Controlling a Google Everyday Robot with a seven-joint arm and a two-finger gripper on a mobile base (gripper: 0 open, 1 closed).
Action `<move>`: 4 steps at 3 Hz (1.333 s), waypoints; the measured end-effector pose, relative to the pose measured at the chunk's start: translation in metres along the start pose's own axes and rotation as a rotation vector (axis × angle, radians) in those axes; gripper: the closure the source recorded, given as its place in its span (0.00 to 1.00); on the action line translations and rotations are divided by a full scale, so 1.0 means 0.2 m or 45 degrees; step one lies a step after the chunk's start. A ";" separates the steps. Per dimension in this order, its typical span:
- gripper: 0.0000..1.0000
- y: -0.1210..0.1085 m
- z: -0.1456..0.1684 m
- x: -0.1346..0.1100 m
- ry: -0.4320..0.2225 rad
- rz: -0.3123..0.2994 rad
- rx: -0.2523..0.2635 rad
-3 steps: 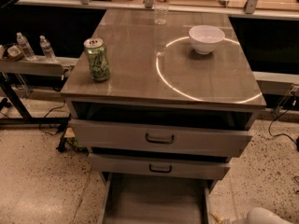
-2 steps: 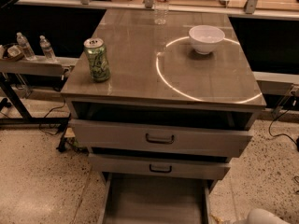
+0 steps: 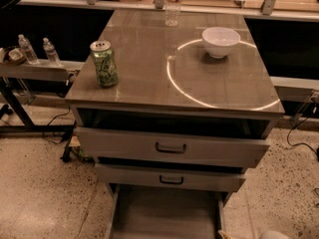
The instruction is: Close bottom drawer
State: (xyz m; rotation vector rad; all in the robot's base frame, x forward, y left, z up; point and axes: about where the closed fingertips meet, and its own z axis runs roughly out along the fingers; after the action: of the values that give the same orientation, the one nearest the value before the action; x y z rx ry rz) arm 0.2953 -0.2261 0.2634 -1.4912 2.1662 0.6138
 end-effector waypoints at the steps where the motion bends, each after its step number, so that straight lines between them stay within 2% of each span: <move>1: 0.00 0.05 0.07 0.01 -0.035 0.052 0.016; 2: 0.00 0.10 0.13 0.01 -0.058 0.098 0.020; 4: 0.00 0.14 0.21 0.00 -0.094 0.120 0.012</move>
Offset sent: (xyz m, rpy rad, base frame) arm -0.0243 0.0262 -0.0305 0.0651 0.0305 -0.1208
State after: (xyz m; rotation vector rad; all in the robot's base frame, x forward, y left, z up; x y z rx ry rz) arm 0.2734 -0.1924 0.2331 -1.3460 2.1898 0.6783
